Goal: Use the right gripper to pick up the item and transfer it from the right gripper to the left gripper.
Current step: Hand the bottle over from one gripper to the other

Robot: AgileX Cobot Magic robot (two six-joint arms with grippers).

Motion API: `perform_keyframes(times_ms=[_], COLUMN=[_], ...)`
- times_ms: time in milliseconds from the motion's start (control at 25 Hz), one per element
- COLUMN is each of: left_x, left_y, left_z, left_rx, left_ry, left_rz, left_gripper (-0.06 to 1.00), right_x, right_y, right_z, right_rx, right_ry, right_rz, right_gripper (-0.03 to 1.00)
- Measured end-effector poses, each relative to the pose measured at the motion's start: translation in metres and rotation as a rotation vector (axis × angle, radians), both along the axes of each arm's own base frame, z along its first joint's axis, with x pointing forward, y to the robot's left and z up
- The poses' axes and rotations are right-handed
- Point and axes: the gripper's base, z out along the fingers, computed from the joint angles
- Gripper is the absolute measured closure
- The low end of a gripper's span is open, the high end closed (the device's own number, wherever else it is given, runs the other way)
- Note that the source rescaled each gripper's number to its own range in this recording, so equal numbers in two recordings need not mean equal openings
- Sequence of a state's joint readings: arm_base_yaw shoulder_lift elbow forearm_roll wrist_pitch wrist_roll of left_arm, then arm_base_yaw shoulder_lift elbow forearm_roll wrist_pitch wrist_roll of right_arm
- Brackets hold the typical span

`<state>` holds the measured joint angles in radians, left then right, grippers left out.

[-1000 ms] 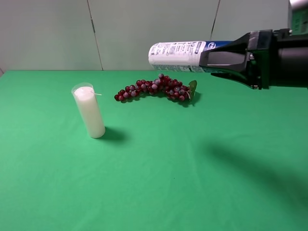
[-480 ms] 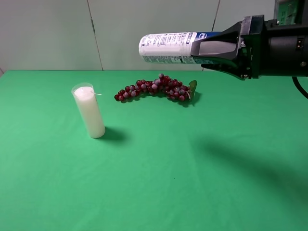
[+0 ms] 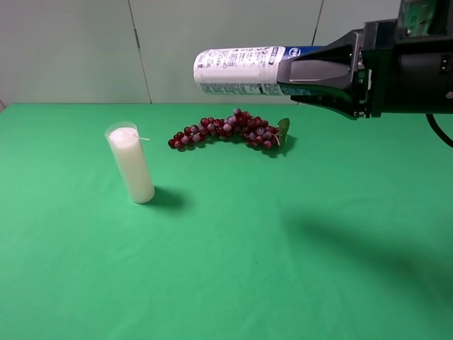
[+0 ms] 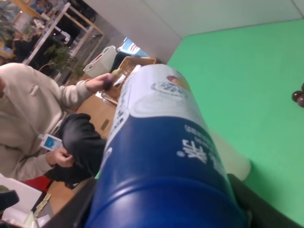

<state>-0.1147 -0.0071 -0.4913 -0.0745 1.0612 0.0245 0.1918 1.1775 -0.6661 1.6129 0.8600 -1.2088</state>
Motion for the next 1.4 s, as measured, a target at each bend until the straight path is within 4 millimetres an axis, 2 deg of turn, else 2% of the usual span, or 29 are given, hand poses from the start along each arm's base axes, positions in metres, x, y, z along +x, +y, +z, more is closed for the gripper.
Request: perform_keyframes(times_ms=[320,440,520,760,1160,1400], left_x=[0.000,0.003,0.013,0.063,0.165,0.210], left_y=[0.000,0.000,-0.001,-0.017,-0.061,-0.089], left_z=[0.000,0.008,0.016,0.041,0.071,0.086], left_rx=[0.001,0.030,0.061,0.105,0.185,0.269], left_ry=[-0.002,-0.035,-0.052,-0.100,-0.124,-0.203], left_rz=[0.000,-0.015,-0.031,-0.169,-0.598,-0.825], left_gripper=[0.36,0.36,0.36,0.36,0.36,0.36], right_x=[-0.001,-0.001,-0.001,-0.001,0.007,0.009], right_y=[0.000,0.000,0.000,0.000,0.000,-0.003], right_z=[0.000,0.000,0.000,0.000,0.015,0.011], right_rx=[0.004,0.004,0.004,0.002,-0.050,-0.113], right_ry=[0.001,0.001,0.001,0.001,-0.056,-0.059], right_rz=[0.008,0.009,0.009,0.010,-0.007,-0.029], right_gripper=[0.97,0.97,0.97,0.97,0.97,0.97])
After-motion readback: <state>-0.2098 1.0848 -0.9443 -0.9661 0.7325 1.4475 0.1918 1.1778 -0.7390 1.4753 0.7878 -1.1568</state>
